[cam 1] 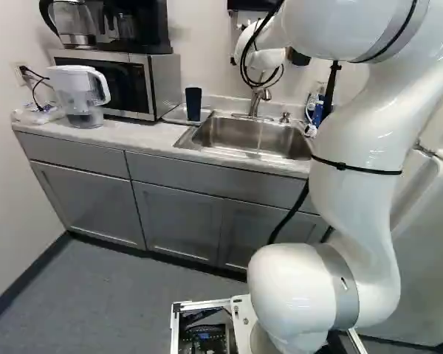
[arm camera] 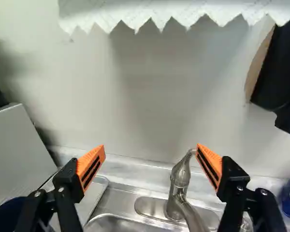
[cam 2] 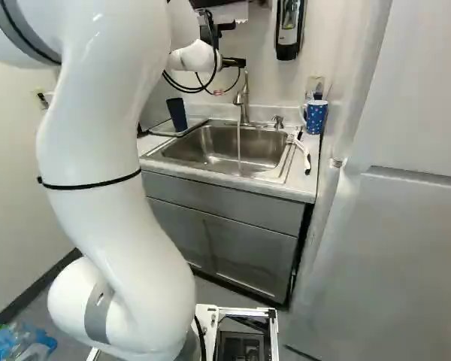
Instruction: Rinse the cup and place it in the tray
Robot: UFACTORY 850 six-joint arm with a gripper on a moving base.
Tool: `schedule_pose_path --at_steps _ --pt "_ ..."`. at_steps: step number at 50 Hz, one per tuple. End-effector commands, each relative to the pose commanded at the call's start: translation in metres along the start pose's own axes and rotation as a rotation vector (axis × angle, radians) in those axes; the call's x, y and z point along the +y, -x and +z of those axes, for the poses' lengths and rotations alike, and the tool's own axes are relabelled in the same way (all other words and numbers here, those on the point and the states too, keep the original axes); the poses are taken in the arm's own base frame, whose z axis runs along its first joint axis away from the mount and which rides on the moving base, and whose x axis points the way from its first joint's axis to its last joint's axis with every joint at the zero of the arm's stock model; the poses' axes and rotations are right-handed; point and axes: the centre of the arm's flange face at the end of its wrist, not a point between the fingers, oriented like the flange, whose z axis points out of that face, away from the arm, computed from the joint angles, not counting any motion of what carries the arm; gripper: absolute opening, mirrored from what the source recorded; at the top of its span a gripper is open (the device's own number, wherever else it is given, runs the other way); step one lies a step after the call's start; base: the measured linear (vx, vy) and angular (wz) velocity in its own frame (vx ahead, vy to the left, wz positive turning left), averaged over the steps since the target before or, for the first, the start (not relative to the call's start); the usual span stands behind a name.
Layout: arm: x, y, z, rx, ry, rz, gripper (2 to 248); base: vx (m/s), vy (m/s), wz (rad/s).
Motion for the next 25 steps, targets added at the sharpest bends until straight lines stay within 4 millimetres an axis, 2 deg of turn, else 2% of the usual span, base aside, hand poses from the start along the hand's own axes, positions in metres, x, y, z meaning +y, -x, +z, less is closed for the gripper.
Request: schedule_pose_path --at_steps 11,25 --pt "0.010 -0.010 0.016 0.007 0.015 0.002 247 0.000 0.000 0.000" --pt "0.008 -0.010 0.038 -0.001 0.010 0.002 247 0.000 0.000 0.000"
